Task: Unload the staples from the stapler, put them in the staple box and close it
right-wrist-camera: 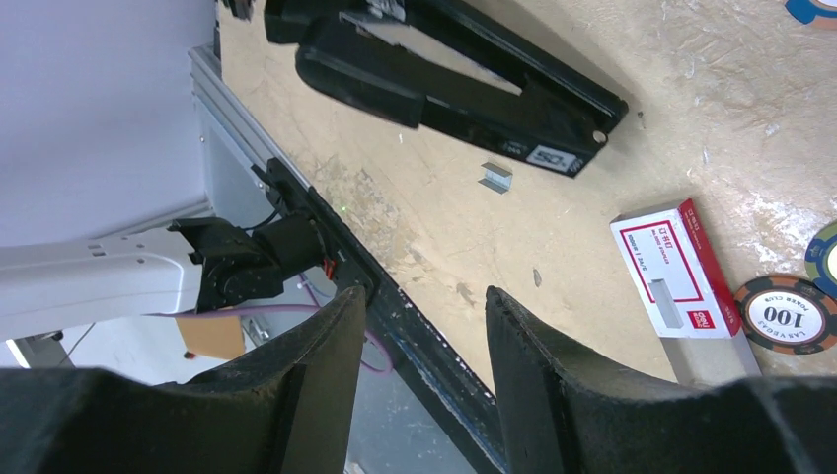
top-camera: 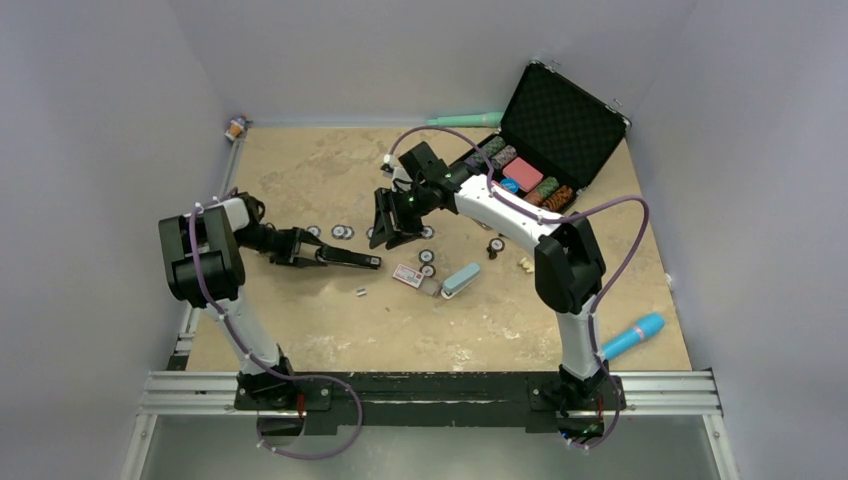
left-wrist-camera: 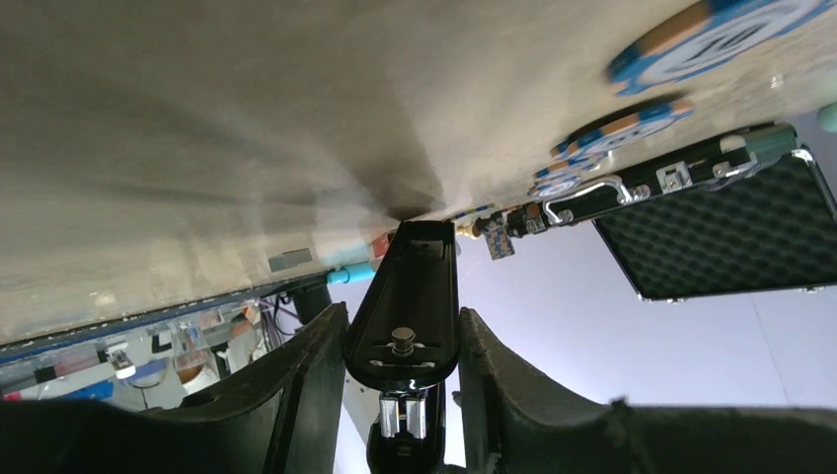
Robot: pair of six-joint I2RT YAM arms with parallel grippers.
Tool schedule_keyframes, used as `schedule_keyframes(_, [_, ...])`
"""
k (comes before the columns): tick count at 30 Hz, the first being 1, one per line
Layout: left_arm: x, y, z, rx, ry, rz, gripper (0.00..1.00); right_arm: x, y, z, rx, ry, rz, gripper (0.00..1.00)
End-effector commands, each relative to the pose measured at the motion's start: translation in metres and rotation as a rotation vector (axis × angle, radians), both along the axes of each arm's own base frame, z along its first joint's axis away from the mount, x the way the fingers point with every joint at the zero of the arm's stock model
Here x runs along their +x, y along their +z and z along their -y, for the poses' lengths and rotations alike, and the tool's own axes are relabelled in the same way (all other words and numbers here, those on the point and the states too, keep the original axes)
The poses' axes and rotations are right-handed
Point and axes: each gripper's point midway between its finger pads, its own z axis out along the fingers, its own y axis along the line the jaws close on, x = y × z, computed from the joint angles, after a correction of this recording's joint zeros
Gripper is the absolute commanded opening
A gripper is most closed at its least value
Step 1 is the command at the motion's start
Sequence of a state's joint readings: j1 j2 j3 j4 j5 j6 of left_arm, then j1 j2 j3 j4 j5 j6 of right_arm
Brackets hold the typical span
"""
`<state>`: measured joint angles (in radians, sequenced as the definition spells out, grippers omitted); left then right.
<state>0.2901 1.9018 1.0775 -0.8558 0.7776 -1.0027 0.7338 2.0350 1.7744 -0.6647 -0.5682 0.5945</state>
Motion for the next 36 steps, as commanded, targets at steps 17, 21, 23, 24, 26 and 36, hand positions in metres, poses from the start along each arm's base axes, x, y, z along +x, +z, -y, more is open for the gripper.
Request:
schedule_keyframes(17, [0.015, 0.077, -0.054, 0.355, -0.154, 0.132, 1.0, -0.001, 0.05, 0.016, 0.049, -0.033, 0.112, 0.52])
schedule_keyframes(21, [0.019, 0.11, -0.061, 0.432, -0.164, 0.238, 1.0, 0.003, 0.058, 0.035, 0.025, -0.084, 0.155, 0.52])
schedule_keyframes(23, [0.021, 0.124, -0.061, 0.474, -0.173, 0.292, 1.0, 0.003, 0.061, 0.045, 0.004, -0.11, 0.177, 0.52])
schedule_keyframes(24, [0.022, 0.132, -0.06, 0.501, -0.186, 0.323, 1.0, 0.003, 0.064, 0.05, -0.007, -0.123, 0.189, 0.52])
schedule_keyframes(26, [0.024, 0.145, -0.055, 0.539, -0.226, 0.388, 1.0, 0.004, 0.071, 0.061, -0.035, -0.157, 0.222, 0.55])
schedule_keyframes(36, [0.019, 0.193, 0.031, 0.62, -0.567, 0.715, 1.0, 0.007, 0.123, 0.123, -0.084, -0.342, 0.377, 0.99])
